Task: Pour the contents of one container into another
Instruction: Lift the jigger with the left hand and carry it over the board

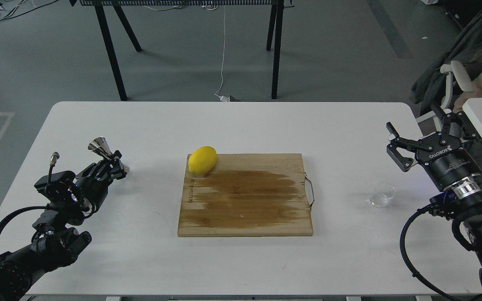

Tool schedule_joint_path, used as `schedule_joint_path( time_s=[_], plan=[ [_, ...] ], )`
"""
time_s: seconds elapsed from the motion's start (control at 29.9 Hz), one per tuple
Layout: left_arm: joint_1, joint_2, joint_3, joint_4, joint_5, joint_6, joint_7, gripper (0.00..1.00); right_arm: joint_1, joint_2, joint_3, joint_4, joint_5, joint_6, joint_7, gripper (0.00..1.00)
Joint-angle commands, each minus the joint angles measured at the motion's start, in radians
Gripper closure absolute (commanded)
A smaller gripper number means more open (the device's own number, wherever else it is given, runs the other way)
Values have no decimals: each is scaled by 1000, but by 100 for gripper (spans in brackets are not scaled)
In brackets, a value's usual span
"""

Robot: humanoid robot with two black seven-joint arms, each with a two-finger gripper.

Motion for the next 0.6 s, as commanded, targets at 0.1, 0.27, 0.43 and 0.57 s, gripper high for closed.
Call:
schedule_joint_path(
  time_s=[0.1, 0.27, 0.43, 0.57],
  plan=[
    [-133, 25, 2, -173, 11, 0, 0, 97, 12, -2, 6, -14, -2, 0, 0, 1],
    [-199, 15, 64, -338, 73, 0, 0, 95, 38, -6, 6, -67, -2, 0, 2, 1],
    [-206, -6, 149, -475, 201, 0, 0, 95, 41, -8, 8, -84, -2, 0, 2, 1],
    [-199, -57, 178, -495, 343, 0, 0, 94, 41, -9, 8, -90, -2, 0, 0, 1]
  ],
)
